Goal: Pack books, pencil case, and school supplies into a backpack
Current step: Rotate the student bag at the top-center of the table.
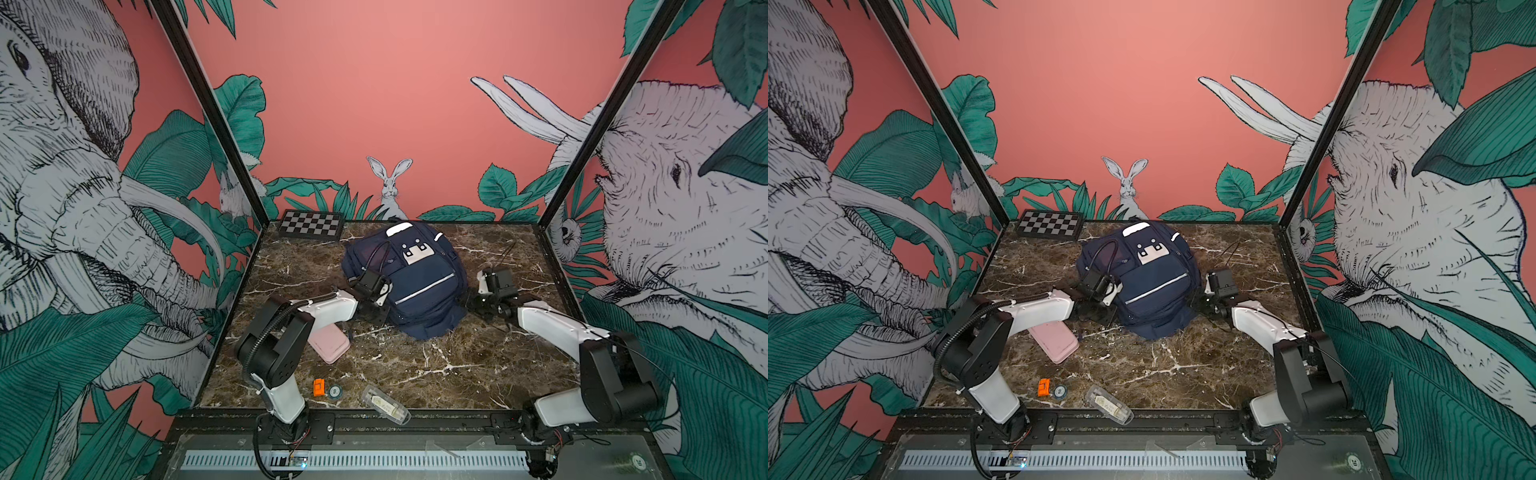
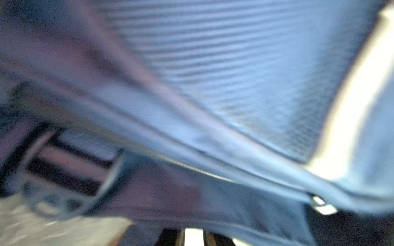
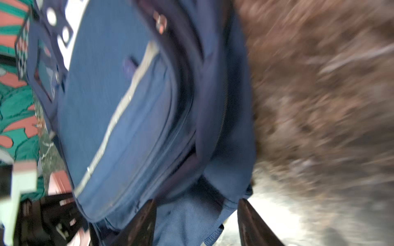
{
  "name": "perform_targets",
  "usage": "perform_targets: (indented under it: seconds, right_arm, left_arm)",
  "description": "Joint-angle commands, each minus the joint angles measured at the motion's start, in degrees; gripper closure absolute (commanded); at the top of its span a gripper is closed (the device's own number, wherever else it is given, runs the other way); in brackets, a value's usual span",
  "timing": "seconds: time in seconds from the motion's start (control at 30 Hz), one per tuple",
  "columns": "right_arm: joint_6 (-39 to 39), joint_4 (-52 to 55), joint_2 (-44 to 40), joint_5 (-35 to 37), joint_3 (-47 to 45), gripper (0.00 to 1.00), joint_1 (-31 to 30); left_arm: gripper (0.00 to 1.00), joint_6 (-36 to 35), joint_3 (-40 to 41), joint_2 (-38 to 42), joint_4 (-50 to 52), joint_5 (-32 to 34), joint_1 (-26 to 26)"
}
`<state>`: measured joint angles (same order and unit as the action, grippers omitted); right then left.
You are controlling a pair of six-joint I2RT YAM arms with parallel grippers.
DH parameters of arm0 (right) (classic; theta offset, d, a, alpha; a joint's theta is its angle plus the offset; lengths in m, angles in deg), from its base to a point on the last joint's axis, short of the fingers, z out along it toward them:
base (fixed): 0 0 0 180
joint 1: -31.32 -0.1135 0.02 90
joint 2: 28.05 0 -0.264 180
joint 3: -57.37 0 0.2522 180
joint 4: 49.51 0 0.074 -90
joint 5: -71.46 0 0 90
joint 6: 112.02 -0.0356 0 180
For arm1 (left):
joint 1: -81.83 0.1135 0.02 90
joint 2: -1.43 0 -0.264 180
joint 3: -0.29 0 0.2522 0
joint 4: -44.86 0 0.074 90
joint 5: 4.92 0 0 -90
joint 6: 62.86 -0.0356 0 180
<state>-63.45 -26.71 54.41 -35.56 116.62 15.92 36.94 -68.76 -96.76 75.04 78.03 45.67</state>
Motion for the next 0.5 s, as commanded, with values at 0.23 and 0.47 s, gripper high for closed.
perform_targets:
  seconds: [0.23, 0.47]
  right_arm:
    - [4.2, 4.9, -6.4, -3.7, 2.5, 0.39, 2.7]
    - [0.1, 4.9, -13.0, -2.3, -1.7, 0.39, -5.6]
  left_arm:
    - [0.81, 0.5, -6.1, -0.5, -0.1, -3.0, -9.9]
    - [0.78, -1.5, -10.9, -1.4, 1.9, -6.2, -12.9]
